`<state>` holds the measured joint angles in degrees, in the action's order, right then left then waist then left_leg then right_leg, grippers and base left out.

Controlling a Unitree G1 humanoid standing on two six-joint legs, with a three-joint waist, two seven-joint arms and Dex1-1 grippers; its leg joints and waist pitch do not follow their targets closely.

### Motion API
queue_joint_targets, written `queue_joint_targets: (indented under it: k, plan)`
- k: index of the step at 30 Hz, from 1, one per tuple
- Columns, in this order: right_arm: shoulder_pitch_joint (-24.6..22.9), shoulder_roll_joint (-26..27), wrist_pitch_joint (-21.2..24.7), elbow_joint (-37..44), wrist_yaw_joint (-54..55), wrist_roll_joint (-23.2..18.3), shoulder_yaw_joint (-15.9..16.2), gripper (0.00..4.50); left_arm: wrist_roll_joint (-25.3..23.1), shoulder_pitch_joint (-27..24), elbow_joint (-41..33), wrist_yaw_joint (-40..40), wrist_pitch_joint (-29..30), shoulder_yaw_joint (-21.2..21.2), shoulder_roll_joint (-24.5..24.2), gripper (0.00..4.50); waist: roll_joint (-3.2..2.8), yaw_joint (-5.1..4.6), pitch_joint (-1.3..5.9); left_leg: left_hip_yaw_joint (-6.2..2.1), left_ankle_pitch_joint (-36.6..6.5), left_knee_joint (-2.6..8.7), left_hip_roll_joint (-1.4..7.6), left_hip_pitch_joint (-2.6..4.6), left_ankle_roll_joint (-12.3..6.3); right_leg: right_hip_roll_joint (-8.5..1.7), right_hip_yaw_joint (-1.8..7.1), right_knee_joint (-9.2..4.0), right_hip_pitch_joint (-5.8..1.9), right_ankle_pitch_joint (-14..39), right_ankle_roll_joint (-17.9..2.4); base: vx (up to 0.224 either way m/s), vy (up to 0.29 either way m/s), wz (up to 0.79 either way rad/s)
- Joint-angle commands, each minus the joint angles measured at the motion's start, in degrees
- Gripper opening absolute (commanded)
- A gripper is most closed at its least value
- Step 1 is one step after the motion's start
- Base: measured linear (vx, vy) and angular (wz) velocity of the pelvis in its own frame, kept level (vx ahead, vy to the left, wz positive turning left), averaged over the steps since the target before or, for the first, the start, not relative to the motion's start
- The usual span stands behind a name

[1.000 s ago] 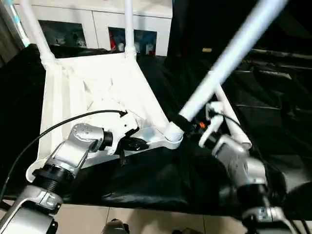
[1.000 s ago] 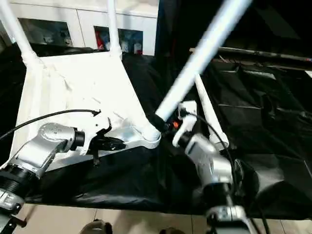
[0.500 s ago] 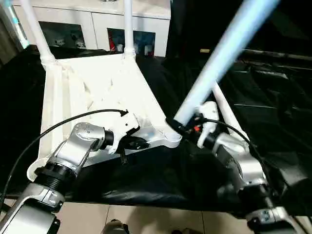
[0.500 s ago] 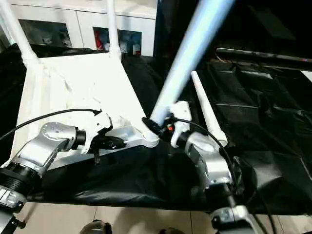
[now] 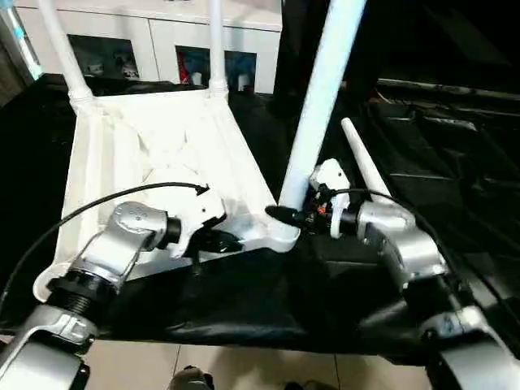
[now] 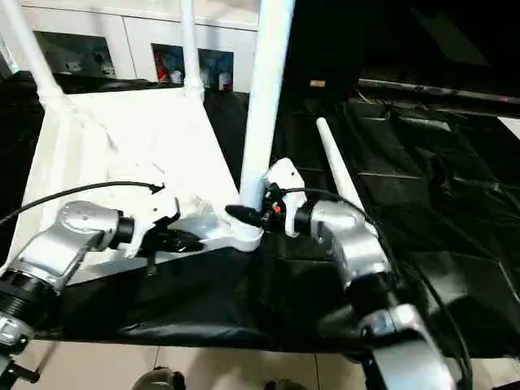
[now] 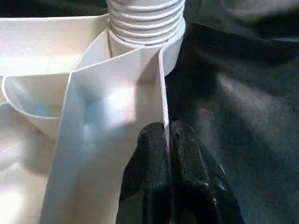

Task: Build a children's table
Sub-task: Insert table leg to table base

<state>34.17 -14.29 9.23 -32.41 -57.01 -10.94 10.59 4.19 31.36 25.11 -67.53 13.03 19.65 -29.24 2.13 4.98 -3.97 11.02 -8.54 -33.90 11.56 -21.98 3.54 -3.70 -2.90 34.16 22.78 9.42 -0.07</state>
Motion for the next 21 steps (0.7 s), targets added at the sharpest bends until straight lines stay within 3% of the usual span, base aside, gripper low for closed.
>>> queue_joint_targets:
  k: [1, 9, 15, 21]
  plan:
    - [-1.53, -0.85, 1.40, -6.42, -1.93, 4.24, 4.10, 1.89, 0.83, 2.53, -3.96, -5.53, -3.55, 2.08, 0.62, 0.00, -0.58, -0.73, 3.16, -1.56, -26.37, 4.68, 1.89, 2.59, 2.57, -4.35, 2.16, -5.09, -0.32, 28.86, -8.27, 0.000, 0.000, 0.00]
    - [0.30, -0.87, -1.81, -10.72, -6.03, 4.51, 4.59, 1.89, 1.14, 2.70, -5.41, -11.94, -5.98, 3.92, -0.86, 0.00, -0.45, -0.78, 2.76, -1.61, -27.33, 4.88, 1.96, 2.59, 2.55, -4.32, 2.24, -5.06, -0.18, 29.73, -8.35, 0.000, 0.000, 0.00]
    - [-0.47, -0.41, -3.72, -11.53, -7.72, 4.54, 4.91, 1.89, 0.90, 2.73, -5.35, -13.33, -6.83, 4.64, -1.48, 0.00, -0.49, -0.85, 2.37, -1.73, -30.32, 5.05, 1.99, 2.97, 3.09, -4.21, 2.24, -5.35, 0.28, 31.09, -8.02, 0.000, 0.000, 0.00]
    - [-0.50, 0.33, -4.60, -12.43, -7.70, 4.43, 4.65, 1.89, 0.62, 3.09, -4.88, -13.61, -6.67, 4.69, -1.41, 0.00, -0.33, -1.11, 1.92, -2.09, -33.55, 5.20, 1.87, 3.49, 3.41, -4.34, 1.98, -6.12, 0.54, 36.27, -6.35, 0.000, 0.000, 0.00]
